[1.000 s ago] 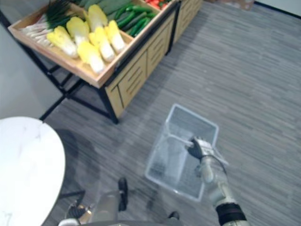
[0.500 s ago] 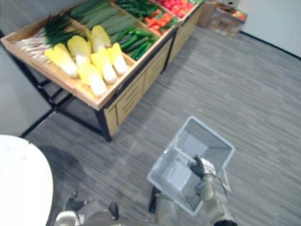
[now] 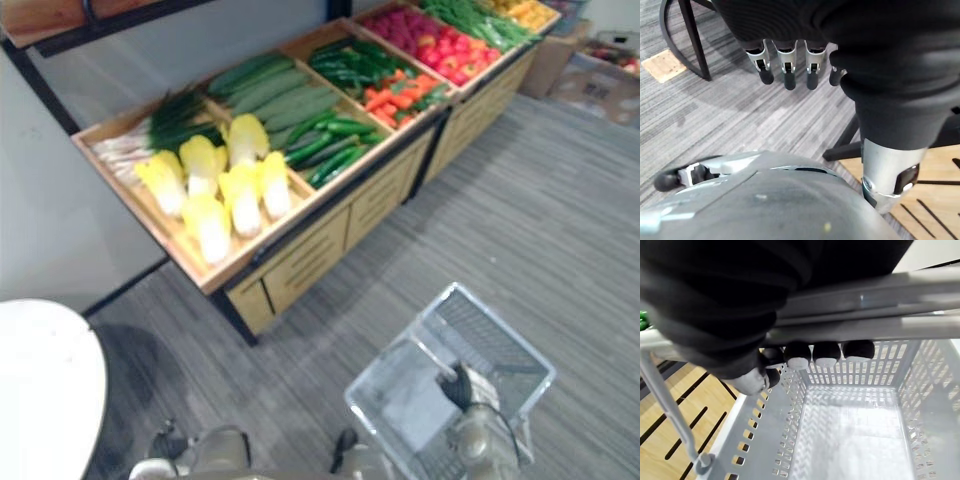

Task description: Pick vegetable in the basket

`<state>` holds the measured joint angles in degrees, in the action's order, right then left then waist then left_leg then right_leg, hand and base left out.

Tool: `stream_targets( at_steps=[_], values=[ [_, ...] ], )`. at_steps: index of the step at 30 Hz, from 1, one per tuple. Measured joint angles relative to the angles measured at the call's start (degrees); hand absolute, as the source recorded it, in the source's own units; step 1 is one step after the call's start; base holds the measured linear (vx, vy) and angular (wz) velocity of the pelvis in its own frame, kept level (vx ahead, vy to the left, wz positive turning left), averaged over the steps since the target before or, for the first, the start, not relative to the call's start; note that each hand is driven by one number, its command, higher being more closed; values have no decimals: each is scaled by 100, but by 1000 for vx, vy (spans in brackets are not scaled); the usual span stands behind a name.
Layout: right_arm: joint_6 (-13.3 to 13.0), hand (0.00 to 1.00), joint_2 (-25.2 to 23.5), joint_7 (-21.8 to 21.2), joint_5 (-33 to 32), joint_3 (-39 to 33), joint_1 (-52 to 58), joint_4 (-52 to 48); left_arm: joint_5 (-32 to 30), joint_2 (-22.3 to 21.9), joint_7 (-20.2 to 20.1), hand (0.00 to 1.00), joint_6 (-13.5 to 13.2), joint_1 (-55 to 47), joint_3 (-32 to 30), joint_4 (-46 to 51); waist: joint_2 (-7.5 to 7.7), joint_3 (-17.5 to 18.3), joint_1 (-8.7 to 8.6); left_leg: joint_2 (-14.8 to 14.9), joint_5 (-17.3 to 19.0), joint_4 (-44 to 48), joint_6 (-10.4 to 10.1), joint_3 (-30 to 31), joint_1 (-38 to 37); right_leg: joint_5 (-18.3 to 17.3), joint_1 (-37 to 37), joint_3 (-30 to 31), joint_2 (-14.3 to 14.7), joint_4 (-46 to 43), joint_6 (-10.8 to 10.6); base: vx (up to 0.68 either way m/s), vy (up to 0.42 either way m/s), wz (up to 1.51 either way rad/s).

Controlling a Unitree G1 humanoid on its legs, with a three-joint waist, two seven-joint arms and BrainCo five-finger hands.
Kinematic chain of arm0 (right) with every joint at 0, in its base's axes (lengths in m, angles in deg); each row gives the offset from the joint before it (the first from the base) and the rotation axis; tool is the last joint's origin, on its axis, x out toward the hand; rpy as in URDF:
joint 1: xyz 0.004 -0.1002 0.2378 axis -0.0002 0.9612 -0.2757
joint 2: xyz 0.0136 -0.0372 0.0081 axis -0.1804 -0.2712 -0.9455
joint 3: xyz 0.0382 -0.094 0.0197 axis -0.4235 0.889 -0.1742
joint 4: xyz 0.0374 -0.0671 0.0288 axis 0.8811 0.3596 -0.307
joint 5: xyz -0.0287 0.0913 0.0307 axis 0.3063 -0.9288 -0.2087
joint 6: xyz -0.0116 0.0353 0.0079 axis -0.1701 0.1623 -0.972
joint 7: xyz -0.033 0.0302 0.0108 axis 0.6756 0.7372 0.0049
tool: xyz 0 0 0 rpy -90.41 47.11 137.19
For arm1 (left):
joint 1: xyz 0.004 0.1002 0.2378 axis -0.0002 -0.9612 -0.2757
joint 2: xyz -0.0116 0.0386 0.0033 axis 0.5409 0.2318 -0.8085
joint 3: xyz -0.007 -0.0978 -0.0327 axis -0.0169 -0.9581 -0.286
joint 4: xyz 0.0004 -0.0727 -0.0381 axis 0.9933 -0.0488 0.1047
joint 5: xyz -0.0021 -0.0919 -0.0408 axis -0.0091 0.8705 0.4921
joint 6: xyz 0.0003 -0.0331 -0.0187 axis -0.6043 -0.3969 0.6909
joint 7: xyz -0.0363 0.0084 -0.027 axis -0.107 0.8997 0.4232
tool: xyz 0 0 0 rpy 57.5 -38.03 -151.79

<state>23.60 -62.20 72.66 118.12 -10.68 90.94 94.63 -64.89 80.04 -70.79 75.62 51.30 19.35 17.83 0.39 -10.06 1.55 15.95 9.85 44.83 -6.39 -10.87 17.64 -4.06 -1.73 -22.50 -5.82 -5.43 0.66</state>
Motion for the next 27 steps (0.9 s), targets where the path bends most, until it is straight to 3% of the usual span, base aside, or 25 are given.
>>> stream_targets(
  at_steps=[1,3,5,6,7,8,9,11,12,14,17,19,20,21,22,24,27],
  values=[
    [1,100,-4,0,-9,-2,1,0,7,-7,2,0,-1,4,-28,25,3,-2,2,4,-6,-284,8,-150,47,13,28,-74,-4,74,-17,209,-33,46],
    [15,100,-8,1,-4,-32,-12,-5,2,-13,18,0,29,35,-26,44,1,0,-16,-98,-163,-1920,110,-648,91,43,129,-348,-49,239,-87,246,45,65],
    [16,100,-8,2,-5,-116,-44,-6,-42,-24,31,0,49,77,-20,14,-8,4,-28,-297,-624,-3183,46,-739,-21,-1,146,-507,-103,249,-198,243,132,54],
    [19,100,-8,2,-5,-166,-81,-6,-66,-35,41,0,60,77,-7,-13,-52,8,-13,-404,-1056,-4034,15,-730,-237,-62,216,-568,-108,247,-330,268,205,24],
    [23,100,4,4,-4,-170,-130,3,-183,-50,66,0,72,37,-8,-16,-188,26,22,-395,-1477,-4382,87,-694,-446,-133,338,-545,-53,247,-478,267,219,13],
    [27,100,-18,4,-5,-150,-157,7,-216,-41,80,0,85,33,-8,-20,-183,8,27,-399,-1750,-4364,186,-690,-465,-150,411,-536,-62,252,-540,244,224,5],
    [9,100,-97,8,-7,-22,-228,-9,-223,15,111,0,99,42,-12,0,-2,-42,27,-557,-1609,-4260,292,-713,-505,-153,506,-518,-214,288,-589,178,163,13],
    [-92,100,-144,11,-6,120,-312,-15,-226,102,107,0,111,48,-25,1,188,-43,27,-756,-1457,-4117,448,-784,-482,-126,533,-377,-412,352,-630,248,180,7],
    [-125,100,-122,10,2,216,-415,-11,-226,128,109,0,127,38,-28,-14,236,-40,34,-844,-1340,-3971,576,-872,-487,-45,549,-260,-512,344,-765,264,161,-9],
    [-167,100,-132,9,0,298,-539,14,-241,126,110,0,126,24,-27,-28,226,-42,41,-904,-1061,-3749,602,-924,-537,2,541,-145,-663,140,-852,215,132,-28],
    [-175,100,-139,9,4,596,-734,231,-252,139,111,0,133,-73,-19,-150,212,-42,113,-860,-724,-3802,569,-1217,-962,2,-82,290,-984,-1477,-877,141,151,-51],
    [-130,100,-112,66,139,740,-804,304,-248,230,123,0,134,-94,38,-131,345,-62,53,-979,-539,-3891,627,-1229,-1260,342,-777,690,-1342,-3029,-994,124,109,-6],
    [-132,100,-114,79,219,739,-816,367,-245,256,129,0,134,-84,37,-115,332,-85,19,-983,-503,-3887,676,-1185,-1283,327,-873,774,-1344,-3244,-1052,185,50,30],
    [-125,100,-137,98,234,739,-814,515,-233,264,159,0,133,-60,33,-72,369,-69,-5,-957,-516,-3857,716,-1097,-1306,206,-995,806,-1301,-3377,-877,203,-7,46],
    [-123,100,-144,133,229,739,-820,607,-208,271,210,0,133,-41,20,6,352,-78,-18,-911,-524,-3820,716,-1009,-1310,-40,-1024,659,-1222,-3241,-857,207,-37,49],
    [-53,100,-139,138,229,727,-919,733,-200,254,252,0,119,-30,-13,112,285,-116,-46,-829,-531,-3763,703,-789,-1291,-190,-1023,525,-1088,-2645,-729,192,-110,55],
    [15,100,-131,137,218,653,-1056,916,-194,274,269,0,122,96,-28,99,240,-136,-49,-690,-647,-3760,508,-352,-1151,-103,-1020,956,-937,-1347,-806,119,-186,62]
  ],
)
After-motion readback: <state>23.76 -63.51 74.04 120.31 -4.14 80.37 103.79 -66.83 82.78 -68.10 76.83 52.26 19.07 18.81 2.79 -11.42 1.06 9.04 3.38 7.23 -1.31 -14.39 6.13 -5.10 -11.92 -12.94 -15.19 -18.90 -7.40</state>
